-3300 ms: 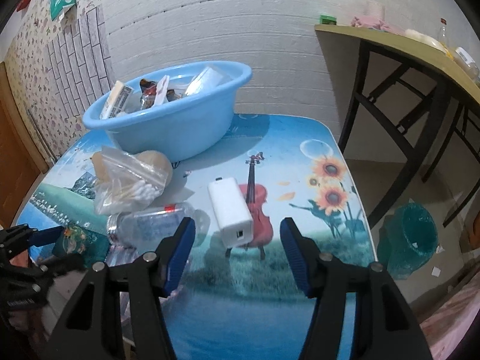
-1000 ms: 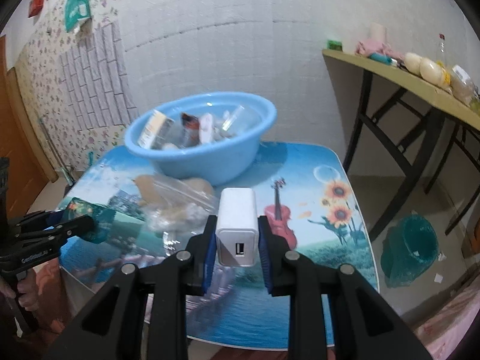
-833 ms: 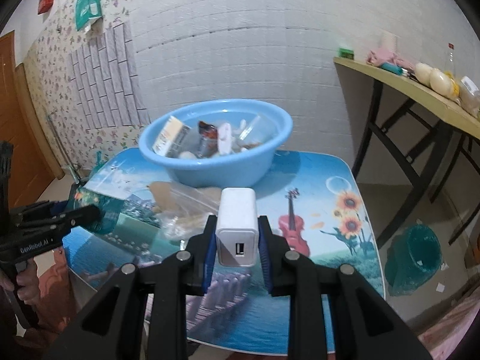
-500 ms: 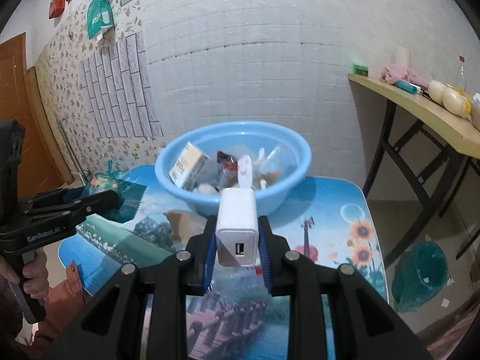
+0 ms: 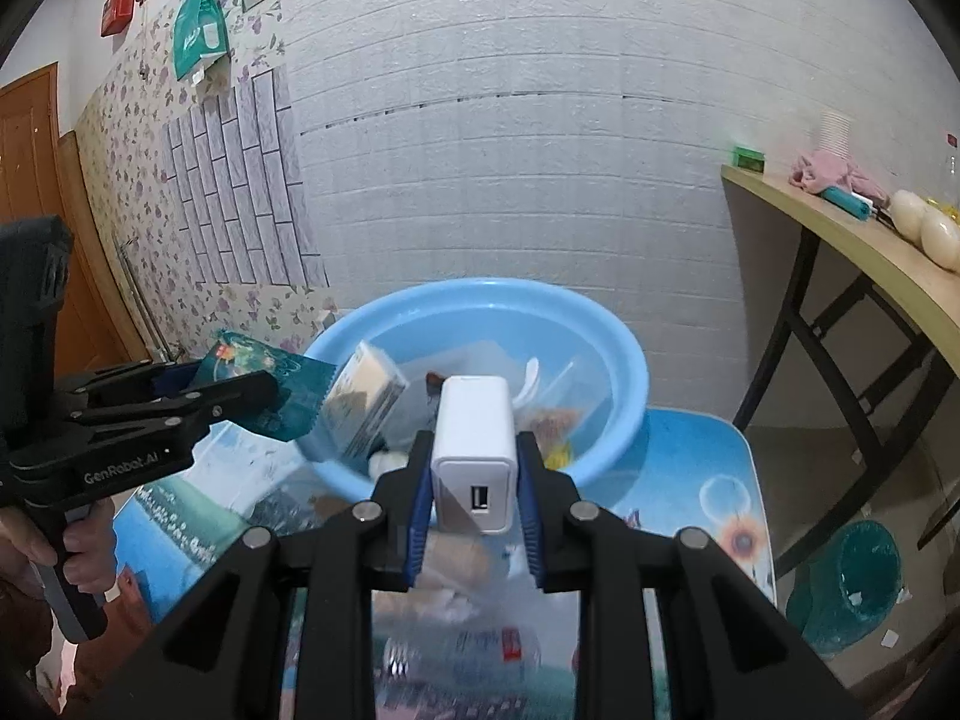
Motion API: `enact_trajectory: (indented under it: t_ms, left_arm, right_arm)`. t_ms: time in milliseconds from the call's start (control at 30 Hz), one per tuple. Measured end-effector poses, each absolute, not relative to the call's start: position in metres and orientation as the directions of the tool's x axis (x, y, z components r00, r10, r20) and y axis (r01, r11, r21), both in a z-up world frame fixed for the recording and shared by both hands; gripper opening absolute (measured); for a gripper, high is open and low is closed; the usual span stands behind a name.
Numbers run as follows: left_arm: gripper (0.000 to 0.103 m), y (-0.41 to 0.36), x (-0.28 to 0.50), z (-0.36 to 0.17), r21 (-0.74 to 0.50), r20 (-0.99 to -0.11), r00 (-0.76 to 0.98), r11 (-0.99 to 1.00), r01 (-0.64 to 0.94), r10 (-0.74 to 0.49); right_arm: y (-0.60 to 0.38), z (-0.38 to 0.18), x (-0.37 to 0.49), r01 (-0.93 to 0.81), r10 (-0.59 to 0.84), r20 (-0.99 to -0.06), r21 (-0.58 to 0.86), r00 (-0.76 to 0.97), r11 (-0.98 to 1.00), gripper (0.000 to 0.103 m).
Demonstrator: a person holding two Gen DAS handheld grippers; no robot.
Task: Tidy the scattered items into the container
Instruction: 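Carry the pouch and charger over the basin and open both grippers, then move the left gripper to the cotton swab bag while the right reaches the glass bottle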
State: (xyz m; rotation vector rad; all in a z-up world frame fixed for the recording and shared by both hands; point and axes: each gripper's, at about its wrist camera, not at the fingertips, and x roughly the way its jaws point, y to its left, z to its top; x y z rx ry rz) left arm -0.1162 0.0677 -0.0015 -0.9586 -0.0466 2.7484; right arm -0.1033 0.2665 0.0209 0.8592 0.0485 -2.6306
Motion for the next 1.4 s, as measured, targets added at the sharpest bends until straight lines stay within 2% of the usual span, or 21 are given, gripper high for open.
enact_trajectory:
  t_ms: [367, 700, 867, 1167, 1400]
  left_arm:
    - [0.039, 0.082, -0.180, -0.006, -0.072, -0.608, -0.759, -0.968, -0.240, 0.233]
    - [0.042, 0.092, -0.215, -0.030, -0.073, -0.661, -0.716, -0.968, -0.238, 0.226]
    - [0.067, 0.090, -0.213, -0.032, -0.064, -0.666, -0.714, -0.970, -0.234, 0.216]
    - [0.072, 0.081, -0.188, -0.020, -0.060, -0.644, -0.737, -0.974, -0.217, 0.204]
    - [0.078, 0.071, -0.158, -0.016, -0.052, -0.641, -0.748, -0.982, -0.183, 0.173]
  right_arm:
    - [0.265, 0.013, -0.152, 0.348, -0.329, -0.578, 0.082, -0.747, -0.934, 0.025]
    - [0.252, 0.005, -0.187, 0.368, -0.345, -0.579, 0.082, -0.738, -0.926, 0.025]
    - [0.248, 0.001, -0.193, 0.375, -0.358, -0.598, 0.102, -0.717, -0.922, 0.026]
    - [0.251, 0.007, -0.177, 0.365, -0.343, -0.595, 0.088, -0.727, -0.927, 0.034]
    - [0.264, 0.010, -0.153, 0.335, -0.319, -0.597, 0.088, -0.736, -0.938, 0.034]
